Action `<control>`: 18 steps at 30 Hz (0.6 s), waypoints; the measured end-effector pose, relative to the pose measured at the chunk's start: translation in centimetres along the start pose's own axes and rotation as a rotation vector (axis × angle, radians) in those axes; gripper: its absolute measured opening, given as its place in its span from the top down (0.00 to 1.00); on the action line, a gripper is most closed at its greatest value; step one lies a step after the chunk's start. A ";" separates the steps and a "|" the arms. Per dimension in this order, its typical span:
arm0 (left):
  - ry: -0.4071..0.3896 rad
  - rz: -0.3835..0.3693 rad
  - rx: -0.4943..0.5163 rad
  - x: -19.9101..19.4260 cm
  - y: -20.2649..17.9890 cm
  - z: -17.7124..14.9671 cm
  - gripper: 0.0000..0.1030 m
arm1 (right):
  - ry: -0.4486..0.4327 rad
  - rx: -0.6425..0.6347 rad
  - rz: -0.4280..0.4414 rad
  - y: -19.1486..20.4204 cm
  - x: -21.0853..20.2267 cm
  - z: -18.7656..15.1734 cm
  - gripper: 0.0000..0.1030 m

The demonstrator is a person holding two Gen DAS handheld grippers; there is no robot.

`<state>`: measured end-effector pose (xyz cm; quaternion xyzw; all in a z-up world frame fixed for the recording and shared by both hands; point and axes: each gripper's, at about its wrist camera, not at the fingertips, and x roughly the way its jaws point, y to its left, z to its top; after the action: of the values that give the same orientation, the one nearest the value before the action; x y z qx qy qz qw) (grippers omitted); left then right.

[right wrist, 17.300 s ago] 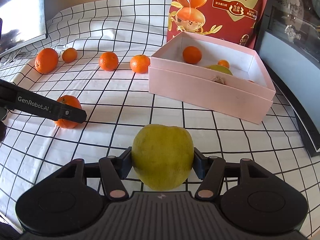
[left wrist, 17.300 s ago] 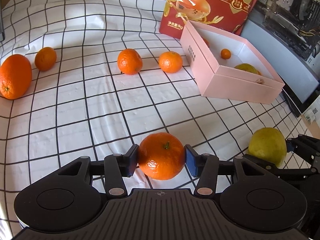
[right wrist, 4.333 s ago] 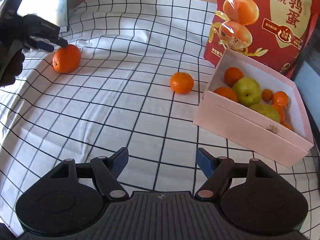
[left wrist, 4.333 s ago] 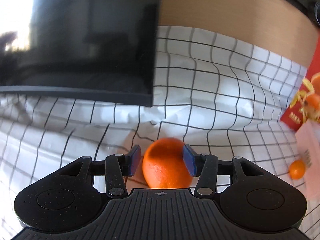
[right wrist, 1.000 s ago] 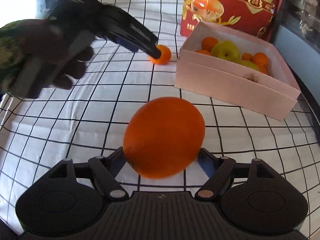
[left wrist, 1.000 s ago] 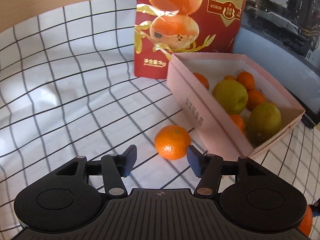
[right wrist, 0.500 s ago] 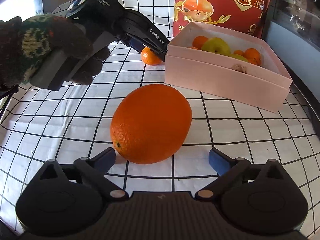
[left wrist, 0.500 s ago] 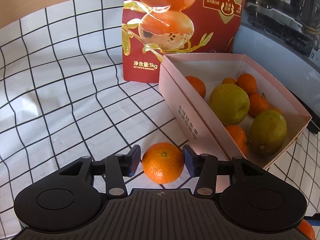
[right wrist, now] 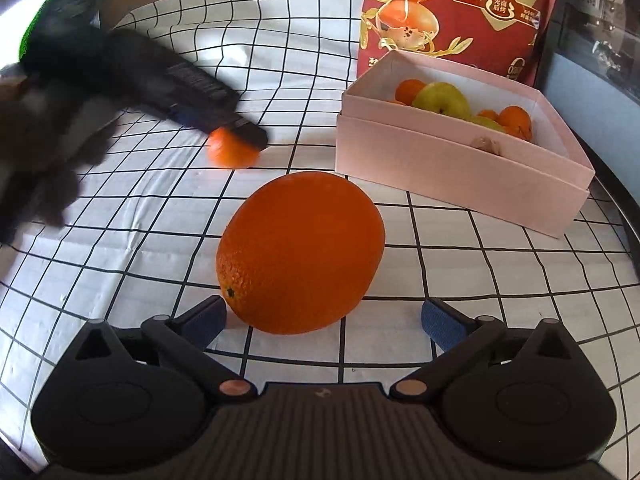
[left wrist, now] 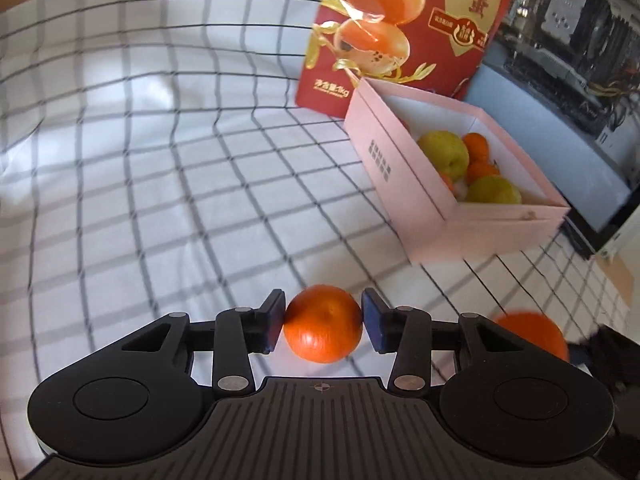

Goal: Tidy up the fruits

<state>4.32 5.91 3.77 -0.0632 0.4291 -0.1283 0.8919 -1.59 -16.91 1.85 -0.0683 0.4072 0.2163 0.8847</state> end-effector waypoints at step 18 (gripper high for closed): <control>-0.046 0.062 -0.067 -2.8 -0.8 -3.6 0.51 | -0.045 -0.033 0.103 0.8 -1.3 1.1 0.02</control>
<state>-0.34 5.89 3.77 -0.0825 0.4141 -0.0845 0.9025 -1.91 -16.31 3.54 -0.0571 0.3864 0.2699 0.8801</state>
